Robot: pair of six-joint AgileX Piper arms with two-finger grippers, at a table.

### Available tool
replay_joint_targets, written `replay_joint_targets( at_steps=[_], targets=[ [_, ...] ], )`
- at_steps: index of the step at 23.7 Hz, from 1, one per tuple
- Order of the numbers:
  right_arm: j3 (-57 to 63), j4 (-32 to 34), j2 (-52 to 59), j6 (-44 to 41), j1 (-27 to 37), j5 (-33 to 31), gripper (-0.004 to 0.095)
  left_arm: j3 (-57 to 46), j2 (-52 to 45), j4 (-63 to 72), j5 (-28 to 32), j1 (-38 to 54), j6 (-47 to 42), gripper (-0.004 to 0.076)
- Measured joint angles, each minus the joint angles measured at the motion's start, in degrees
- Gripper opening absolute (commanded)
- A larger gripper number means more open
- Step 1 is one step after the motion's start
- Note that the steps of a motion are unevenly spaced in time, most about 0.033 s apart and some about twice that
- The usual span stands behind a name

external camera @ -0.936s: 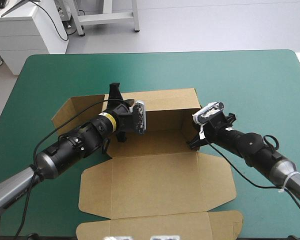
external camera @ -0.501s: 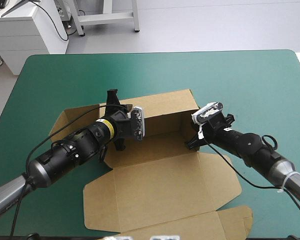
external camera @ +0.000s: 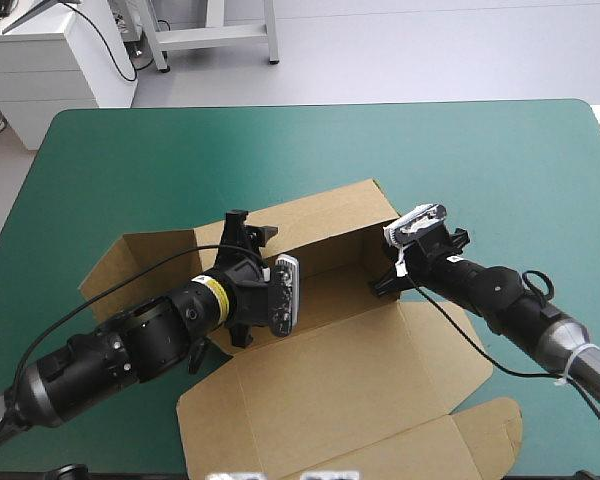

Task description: Fold the box

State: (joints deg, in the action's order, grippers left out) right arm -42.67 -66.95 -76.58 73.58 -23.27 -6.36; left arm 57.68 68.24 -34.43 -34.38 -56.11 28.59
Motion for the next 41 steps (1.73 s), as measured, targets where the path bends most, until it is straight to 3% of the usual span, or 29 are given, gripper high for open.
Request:
replay_joint_targets(
  at_steps=[3,5,9,13,20,26,35,41],
  targets=[
    [0.0,0.1,0.0,-0.2,0.0,0.2,-0.0019,0.0,-3.3,0.0,-0.5,-4.8,-2.3,0.0582],
    [0.0,0.1,0.0,-0.2,0.0,0.3,-0.0019,0.6,-3.9,0.0,-2.3,-7.3,-4.2,0.0526],
    [0.0,0.1,0.0,-0.2,0.0,0.3,-0.0019,4.8,-4.0,0.5,-6.3,-10.8,-7.0,-0.0009],
    [0.0,0.1,0.0,-0.2,0.0,0.4,-0.0019,11.3,-4.0,0.5,-7.1,-11.4,-8.3,0.0012],
    [0.0,0.1,0.0,-0.2,0.0,0.5,-0.0019,22.6,-4.0,0.5,-21.0,-6.3,-15.2,0.0016],
    [0.0,0.1,0.0,-0.2,0.0,0.5,-0.0019,25.3,-4.0,6.2,-23.7,13.6,-16.5,0.0016],
    [0.0,0.1,0.0,-0.2,0.0,0.5,-0.002,25.3,-4.0,35.9,-27.3,52.0,-9.5,0.0016],
    [0.0,0.4,0.0,-1.9,0.0,-0.1,-0.0019,21.9,-4.1,44.4,-30.2,66.2,-7.8,0.0004]
  ],
)
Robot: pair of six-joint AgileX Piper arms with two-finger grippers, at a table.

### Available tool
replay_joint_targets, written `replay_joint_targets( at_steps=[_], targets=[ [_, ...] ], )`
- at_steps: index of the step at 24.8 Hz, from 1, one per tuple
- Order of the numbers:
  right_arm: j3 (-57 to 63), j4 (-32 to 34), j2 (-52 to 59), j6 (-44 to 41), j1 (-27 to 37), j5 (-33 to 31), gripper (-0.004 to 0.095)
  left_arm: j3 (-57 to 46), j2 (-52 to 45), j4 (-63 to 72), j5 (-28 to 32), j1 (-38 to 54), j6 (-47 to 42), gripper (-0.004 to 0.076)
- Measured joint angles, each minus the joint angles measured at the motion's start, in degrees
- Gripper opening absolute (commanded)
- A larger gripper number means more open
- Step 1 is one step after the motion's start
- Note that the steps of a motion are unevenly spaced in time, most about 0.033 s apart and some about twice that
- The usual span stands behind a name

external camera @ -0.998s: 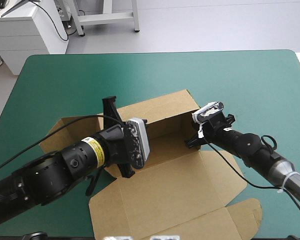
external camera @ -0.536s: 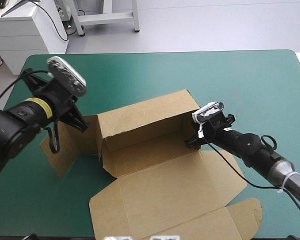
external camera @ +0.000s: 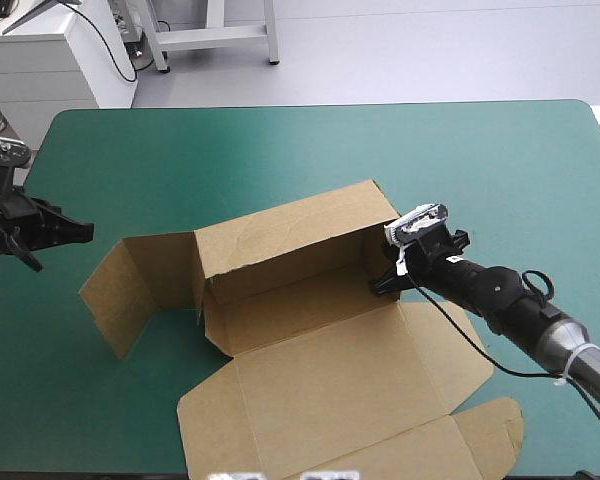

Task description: Fold the box

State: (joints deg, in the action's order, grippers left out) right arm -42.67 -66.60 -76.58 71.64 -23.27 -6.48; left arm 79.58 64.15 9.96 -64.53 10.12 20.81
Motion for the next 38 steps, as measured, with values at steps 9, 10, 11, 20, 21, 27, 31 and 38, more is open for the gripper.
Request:
replay_joint_targets(
  at_steps=[9,10,11,20,21,27,31,38],
  targets=[
    [-3.1,23.9,1.3,-24.2,7.2,-11.4,-0.0019,-5.2,0.0,3.5,4.1,0.4,2.4,0.0004],
    [-4.0,27.0,1.3,-27.3,7.8,-13.1,-0.0019,-5.2,0.0,3.5,4.4,0.4,2.4,0.0004],
    [-5.6,32.2,1.3,-32.8,8.5,-15.8,-0.0019,-5.2,0.0,3.6,4.8,0.4,2.4,0.0004],
    [-14.3,51.8,1.3,-53.7,8.8,-30.6,-0.0019,-5.2,0.0,3.6,5.0,0.4,2.6,0.0004],
    [-15.1,53.0,1.3,-54.8,8.8,-32.0,-0.0019,-5.2,0.0,3.6,5.0,0.4,2.6,0.0004],
    [-17.8,59.1,1.1,-61.1,8.8,-36.9,-0.0019,-5.2,0.0,3.7,5.0,0.4,2.6,0.0004],
    [-20.7,61.6,-2.1,-64.2,8.8,-41.6,-0.0019,-5.2,0.0,4.3,5.4,0.4,2.6,0.0004],
    [-31.8,62.5,-11.1,-65.2,8.8,-51.7,-0.0019,-5.2,0.0,4.7,5.8,0.4,2.6,0.0004]
  ],
)
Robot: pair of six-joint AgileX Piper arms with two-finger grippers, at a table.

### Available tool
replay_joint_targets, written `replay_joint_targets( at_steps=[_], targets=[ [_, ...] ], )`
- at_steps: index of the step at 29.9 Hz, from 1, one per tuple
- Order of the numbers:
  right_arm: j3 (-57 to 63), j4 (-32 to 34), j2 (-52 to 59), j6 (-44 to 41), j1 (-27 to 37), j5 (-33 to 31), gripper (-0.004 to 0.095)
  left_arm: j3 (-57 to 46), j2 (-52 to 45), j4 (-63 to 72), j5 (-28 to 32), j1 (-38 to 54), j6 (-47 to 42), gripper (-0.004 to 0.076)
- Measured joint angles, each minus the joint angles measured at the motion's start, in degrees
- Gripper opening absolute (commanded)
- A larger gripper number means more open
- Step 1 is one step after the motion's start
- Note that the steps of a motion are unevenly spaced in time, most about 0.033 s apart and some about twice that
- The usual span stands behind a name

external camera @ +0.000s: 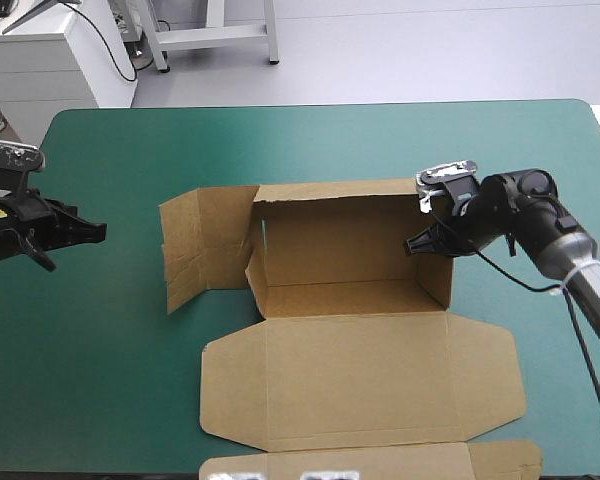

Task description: Fold the box

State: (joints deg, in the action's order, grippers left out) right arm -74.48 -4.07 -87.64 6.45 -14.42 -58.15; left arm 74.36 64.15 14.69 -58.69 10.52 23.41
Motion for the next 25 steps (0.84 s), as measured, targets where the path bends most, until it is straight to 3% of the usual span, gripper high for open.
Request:
replay_joint_targets(
  at_steps=[7,10,13,20,25],
  targets=[
    [-12.4,0.7,-10.1,-0.4,0.1,-4.0,-0.0013,0.0,0.0,0.0,0.0,0.0,0.0,-0.0008],
    [-16.0,0.7,-13.8,-0.5,0.1,-3.8,0.0043,0.0,0.0,0.0,0.0,0.0,0.0,-0.0008],
    [-18.5,0.7,-16.9,-0.6,0.1,-3.3,0.019,0.0,0.0,0.0,0.0,0.0,0.0,-0.0008],
    [-19.4,1.3,-19.6,-0.5,0.0,-2.1,0.0665,0.0,0.0,1.3,0.0,0.0,0.2,-0.0008],
    [-21.2,2.7,-19.7,-0.3,0.0,-1.9,0.0696,0.0,0.0,1.5,0.0,0.0,0.2,-0.0008]
  ],
)
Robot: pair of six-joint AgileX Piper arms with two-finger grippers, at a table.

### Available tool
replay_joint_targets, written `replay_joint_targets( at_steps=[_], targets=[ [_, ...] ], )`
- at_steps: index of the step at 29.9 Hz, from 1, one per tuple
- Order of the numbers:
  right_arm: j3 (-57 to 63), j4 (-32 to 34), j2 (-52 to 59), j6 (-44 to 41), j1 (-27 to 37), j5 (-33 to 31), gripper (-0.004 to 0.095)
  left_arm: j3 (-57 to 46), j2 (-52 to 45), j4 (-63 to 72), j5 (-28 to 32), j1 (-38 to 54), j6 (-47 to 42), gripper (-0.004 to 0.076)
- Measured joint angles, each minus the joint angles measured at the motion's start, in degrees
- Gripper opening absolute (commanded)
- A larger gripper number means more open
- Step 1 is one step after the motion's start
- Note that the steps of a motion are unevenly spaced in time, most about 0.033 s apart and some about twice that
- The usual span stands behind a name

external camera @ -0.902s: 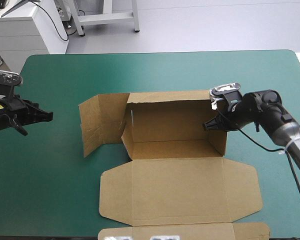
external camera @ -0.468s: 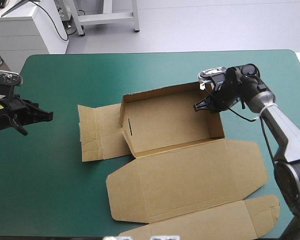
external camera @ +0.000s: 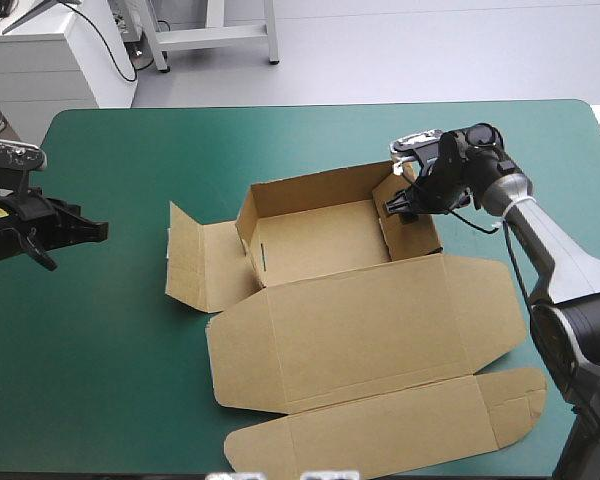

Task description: Fold the box

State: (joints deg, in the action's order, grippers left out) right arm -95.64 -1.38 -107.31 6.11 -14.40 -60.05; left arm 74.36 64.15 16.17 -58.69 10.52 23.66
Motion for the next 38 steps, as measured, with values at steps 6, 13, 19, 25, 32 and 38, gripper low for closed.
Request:
replay_joint_targets(
  at_steps=[6,13,19,25,32,38],
  targets=[
    [-3.6,0.6,0.1,0.6,0.0,-6.2,0.0696,0.0,0.0,0.2,0.0,0.0,0.0,-0.0008],
    [-4.0,0.8,0.2,1.6,0.0,-10.5,0.0696,0.0,0.0,0.5,0.0,0.0,0.0,-0.0008],
    [-4.0,0.6,0.2,2.0,0.0,-10.5,0.0696,0.0,0.0,0.7,0.0,0.0,0.0,-0.0008],
    [-4.1,0.6,-1.9,3.2,0.0,-10.6,0.0696,0.0,0.0,0.7,0.0,0.0,0.2,-0.0008],
    [-4.1,0.6,-6.7,3.2,0.0,-10.5,0.0559,0.0,0.0,0.8,0.0,0.0,0.3,-0.0008],
    [-4.1,0.3,-6.8,3.2,0.0,-10.6,0.0024,0.0,0.0,0.9,0.0,0.0,0.3,-0.0008]
  ],
)
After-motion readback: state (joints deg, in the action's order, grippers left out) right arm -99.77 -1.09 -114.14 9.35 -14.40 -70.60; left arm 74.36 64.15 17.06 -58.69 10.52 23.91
